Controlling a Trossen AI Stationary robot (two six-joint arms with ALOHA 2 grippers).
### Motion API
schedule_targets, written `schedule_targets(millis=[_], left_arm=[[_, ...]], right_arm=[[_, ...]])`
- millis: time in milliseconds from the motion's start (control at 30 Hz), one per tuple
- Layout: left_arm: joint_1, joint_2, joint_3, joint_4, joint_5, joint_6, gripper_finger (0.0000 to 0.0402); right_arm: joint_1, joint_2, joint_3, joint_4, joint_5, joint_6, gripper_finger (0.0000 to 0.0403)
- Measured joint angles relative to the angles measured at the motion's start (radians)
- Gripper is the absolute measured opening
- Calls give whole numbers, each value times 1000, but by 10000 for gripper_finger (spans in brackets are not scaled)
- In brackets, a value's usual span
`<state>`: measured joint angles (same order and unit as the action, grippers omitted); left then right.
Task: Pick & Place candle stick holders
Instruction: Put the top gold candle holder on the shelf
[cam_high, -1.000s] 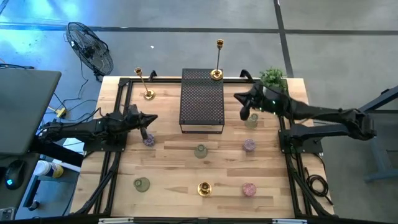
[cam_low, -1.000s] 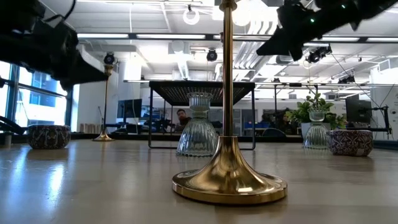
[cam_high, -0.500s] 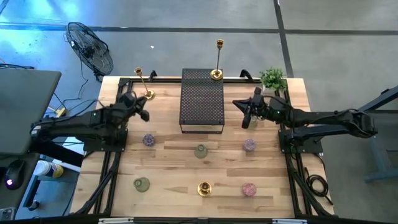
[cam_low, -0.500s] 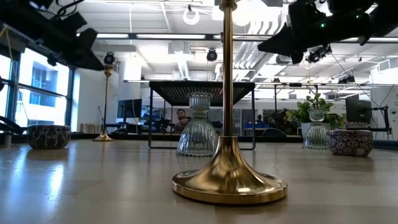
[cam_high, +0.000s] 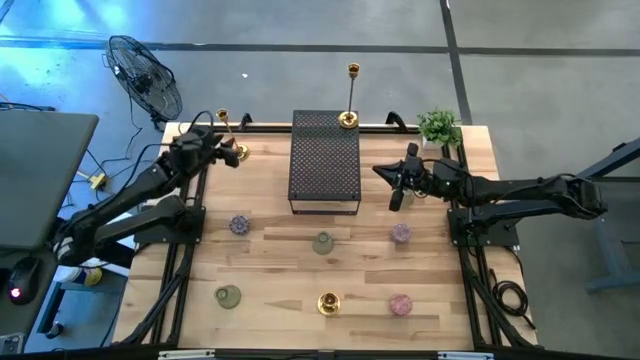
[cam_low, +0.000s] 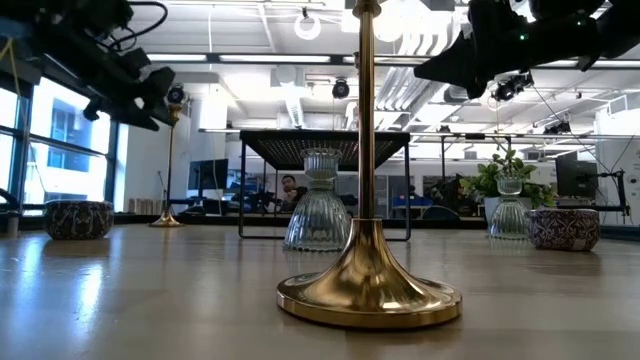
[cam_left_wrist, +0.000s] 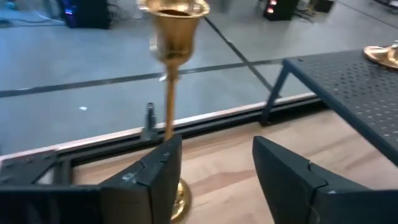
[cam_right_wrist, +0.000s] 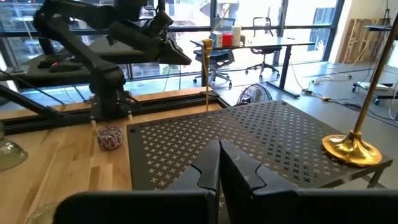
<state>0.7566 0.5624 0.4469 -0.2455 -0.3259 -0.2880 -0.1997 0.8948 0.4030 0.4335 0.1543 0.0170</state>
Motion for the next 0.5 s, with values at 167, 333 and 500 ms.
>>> schedule_targets(millis=[167, 333, 500], left_arm=[[80, 121, 0, 98, 8, 48, 209], [94, 226, 1, 226, -24, 58, 210], [95, 313, 1, 345, -24, 85, 209]], right_arm=[[0, 0, 0, 2, 0, 0, 2], [0, 0, 0, 3, 0, 0, 2], [0, 0, 0, 2, 0, 0, 1]])
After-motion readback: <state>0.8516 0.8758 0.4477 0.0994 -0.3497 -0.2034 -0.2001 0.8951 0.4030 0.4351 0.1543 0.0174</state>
